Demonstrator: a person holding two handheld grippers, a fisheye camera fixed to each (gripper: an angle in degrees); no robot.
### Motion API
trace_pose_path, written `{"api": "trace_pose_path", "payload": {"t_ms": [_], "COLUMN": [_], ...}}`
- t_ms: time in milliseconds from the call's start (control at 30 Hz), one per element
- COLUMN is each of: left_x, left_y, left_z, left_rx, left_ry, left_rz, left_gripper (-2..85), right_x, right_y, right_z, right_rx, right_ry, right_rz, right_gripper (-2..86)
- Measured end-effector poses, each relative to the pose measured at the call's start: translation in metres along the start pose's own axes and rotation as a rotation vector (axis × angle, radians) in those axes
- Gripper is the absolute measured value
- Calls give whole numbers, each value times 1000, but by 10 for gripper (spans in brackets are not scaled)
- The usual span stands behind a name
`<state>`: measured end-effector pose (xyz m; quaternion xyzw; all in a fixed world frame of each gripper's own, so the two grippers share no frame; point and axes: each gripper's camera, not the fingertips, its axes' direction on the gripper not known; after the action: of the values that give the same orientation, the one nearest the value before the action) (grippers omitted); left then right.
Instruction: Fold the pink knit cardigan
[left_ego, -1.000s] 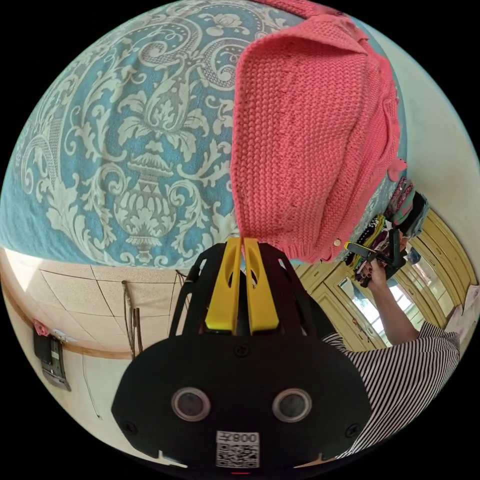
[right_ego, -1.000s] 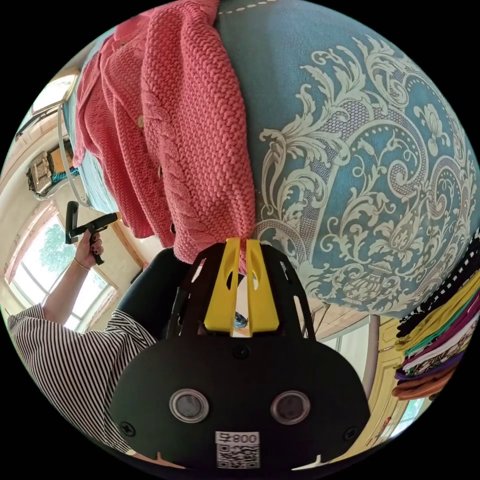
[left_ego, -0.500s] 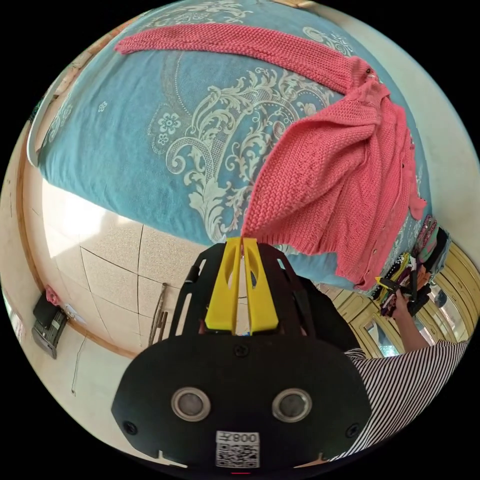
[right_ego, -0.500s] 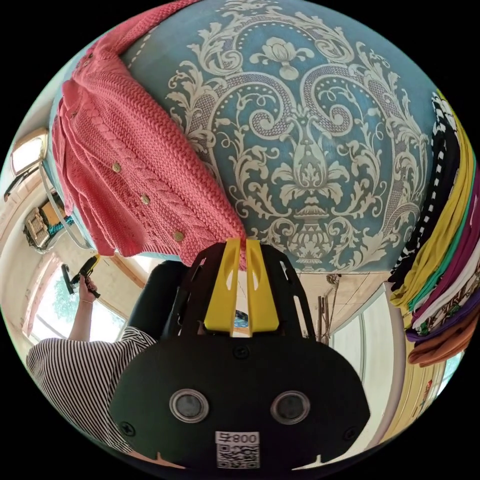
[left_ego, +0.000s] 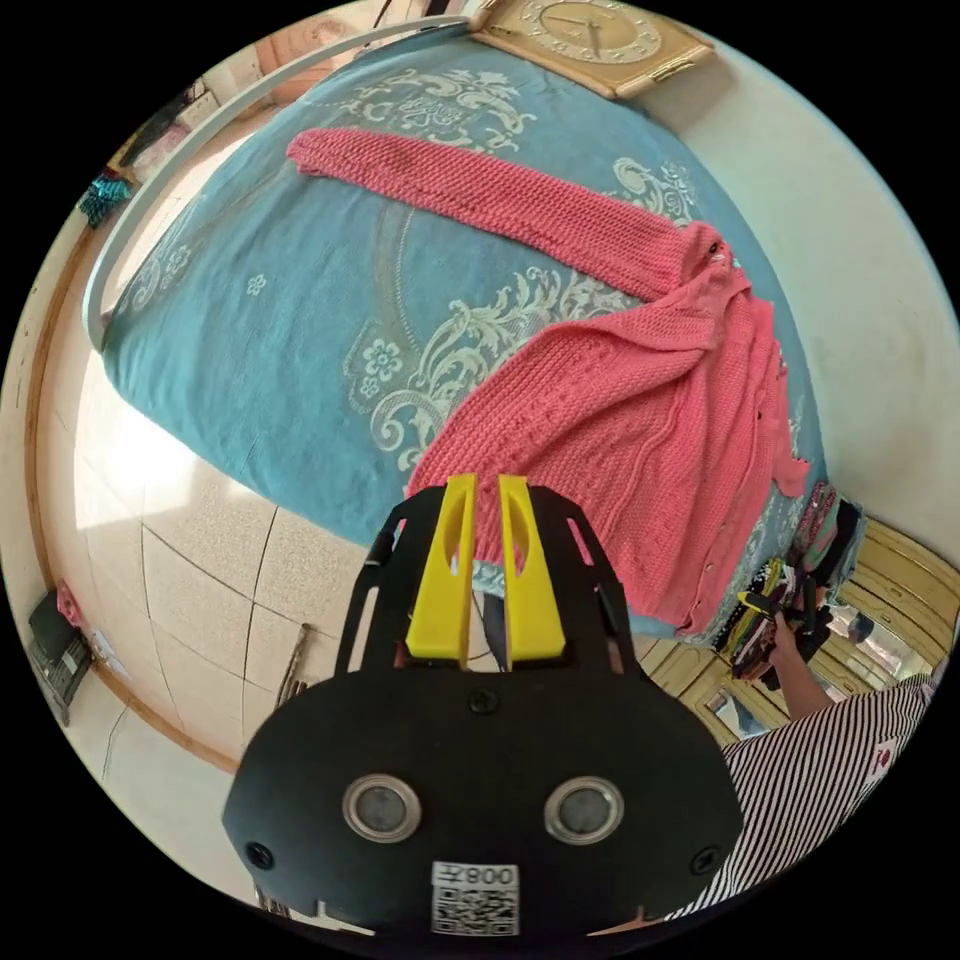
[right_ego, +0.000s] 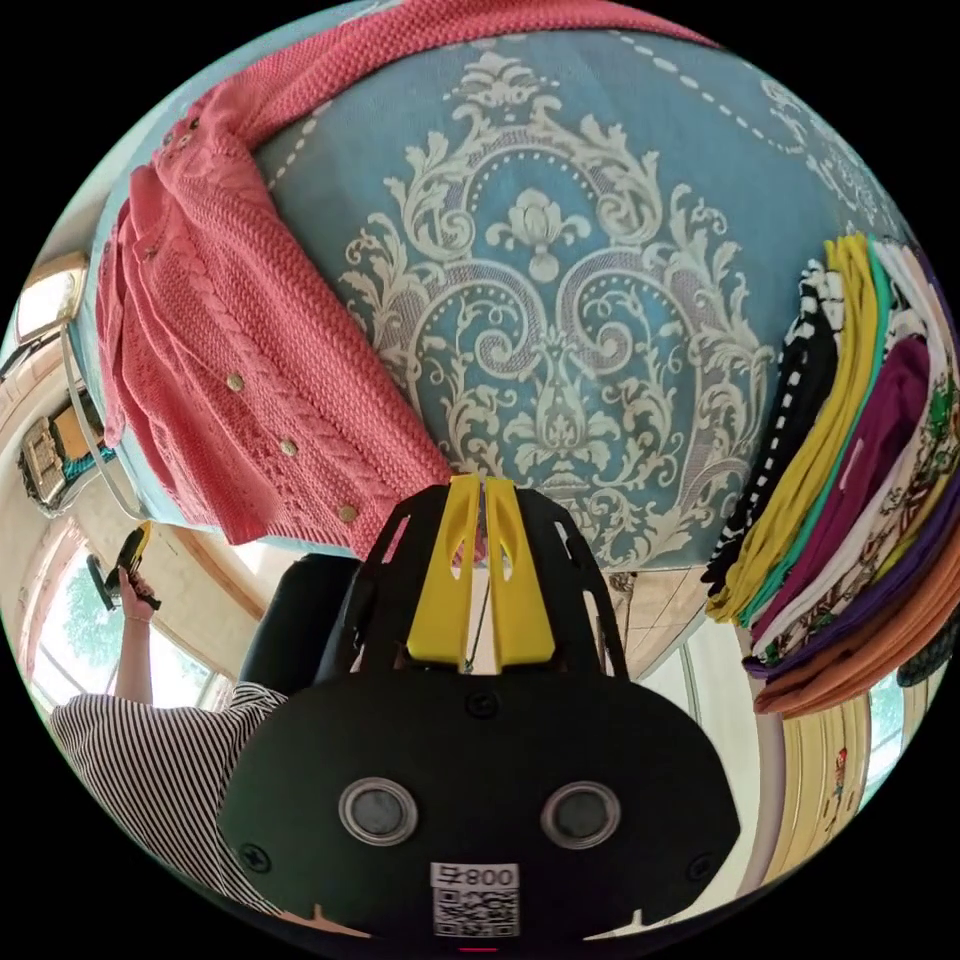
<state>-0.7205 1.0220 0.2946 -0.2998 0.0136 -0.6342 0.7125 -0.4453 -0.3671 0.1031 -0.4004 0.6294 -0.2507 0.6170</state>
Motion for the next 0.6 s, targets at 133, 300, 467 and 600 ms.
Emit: {"api": "trace_pose_path", "payload": {"t_ms": [133, 300, 467, 600], "left_x": [60, 147, 218, 243], "left_y": [-74, -174, -258, -290], "left_z": [-7, -1, 8, 30], "left_rx": [87, 111, 136, 62], "left_ry": [107, 79, -21, -100], "left_rz": [217, 433, 527, 519], "left_gripper": [64, 79, 83, 67], "right_x": [-34, -117, -198, -230], "right_y": [-35, -123, -196, -240], "right_z": [-74, -152, -209, -198], "right_rx": [222, 388, 546, 484], "right_ry": [-20, 32, 128, 228], "right_rz": [-110, -319, -439, -444], "right_gripper": [44, 84, 99, 102]}}
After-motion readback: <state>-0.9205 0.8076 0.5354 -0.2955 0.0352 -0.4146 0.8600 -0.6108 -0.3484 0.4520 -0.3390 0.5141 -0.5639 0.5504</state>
